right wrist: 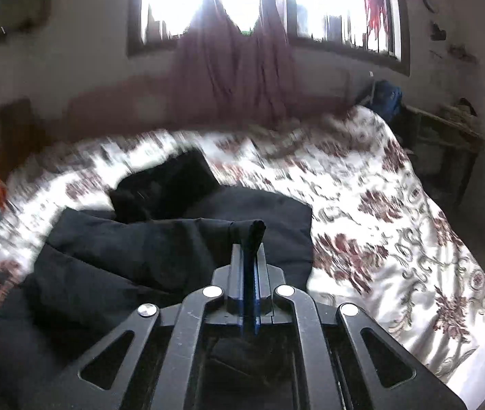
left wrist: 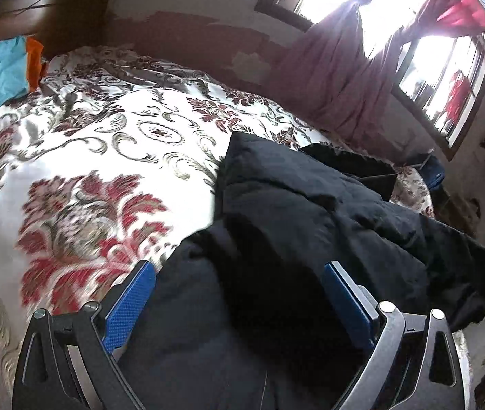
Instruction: Fold large clothes
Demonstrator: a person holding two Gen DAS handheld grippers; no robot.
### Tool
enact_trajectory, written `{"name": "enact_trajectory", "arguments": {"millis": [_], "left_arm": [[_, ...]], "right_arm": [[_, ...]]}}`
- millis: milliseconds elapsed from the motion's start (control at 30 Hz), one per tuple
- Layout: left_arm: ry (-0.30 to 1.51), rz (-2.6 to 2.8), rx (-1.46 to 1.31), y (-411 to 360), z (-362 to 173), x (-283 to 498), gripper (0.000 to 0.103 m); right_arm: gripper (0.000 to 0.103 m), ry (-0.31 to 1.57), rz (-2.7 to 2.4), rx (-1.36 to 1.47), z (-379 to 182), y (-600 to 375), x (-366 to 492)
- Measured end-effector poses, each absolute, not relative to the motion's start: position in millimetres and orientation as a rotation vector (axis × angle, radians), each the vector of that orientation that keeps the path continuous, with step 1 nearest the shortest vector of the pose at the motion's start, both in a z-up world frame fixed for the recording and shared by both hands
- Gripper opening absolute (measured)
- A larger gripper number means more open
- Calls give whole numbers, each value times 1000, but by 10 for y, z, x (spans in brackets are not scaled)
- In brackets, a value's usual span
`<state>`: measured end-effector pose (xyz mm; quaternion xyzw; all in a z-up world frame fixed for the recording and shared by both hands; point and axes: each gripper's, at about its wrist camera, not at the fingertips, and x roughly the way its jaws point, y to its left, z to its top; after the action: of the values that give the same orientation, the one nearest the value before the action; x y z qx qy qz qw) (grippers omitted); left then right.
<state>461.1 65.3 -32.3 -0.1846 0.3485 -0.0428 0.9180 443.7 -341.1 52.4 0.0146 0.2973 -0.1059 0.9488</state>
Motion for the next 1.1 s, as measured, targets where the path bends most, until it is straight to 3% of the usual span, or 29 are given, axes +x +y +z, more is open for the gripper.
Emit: {"name": "enact_trajectory", "arguments": {"millis": [33,167,200,333,500,700,933,1033,1100], "left_arm": [[716,-89,-357,607,-323,4687,99],[711,-82,-212,364,-376,4915,99],[722,-71,-158,286,-422,4990,99],[850,5,-67,147,-712,5275,99],[877,56,58,-35,-860,5349,103],[872,62,86,-81,-892,5357,103],[845,71,118,-117,-949,5362,103],[824,49,75,-54,-899,5283,103],[805,27,-14,43,-810,5142,103]], "right_arm": [[13,633,-276,9,420,-3450,4504],[53,544,-349,10,365,-3447,4417],[55,526,-331,-11,359,-3387,4387],[55,562,-126,-186,208,-2870,4500],[55,692,-38,-350,-130,-2393,4828],[57,799,-14,-213,-463,-2620,5072],[60,732,-29,-217,-591,-2635,4945],[65,680,-51,-176,-488,-2669,4749],[75,662,-20,-120,-362,-2743,4538]]}}
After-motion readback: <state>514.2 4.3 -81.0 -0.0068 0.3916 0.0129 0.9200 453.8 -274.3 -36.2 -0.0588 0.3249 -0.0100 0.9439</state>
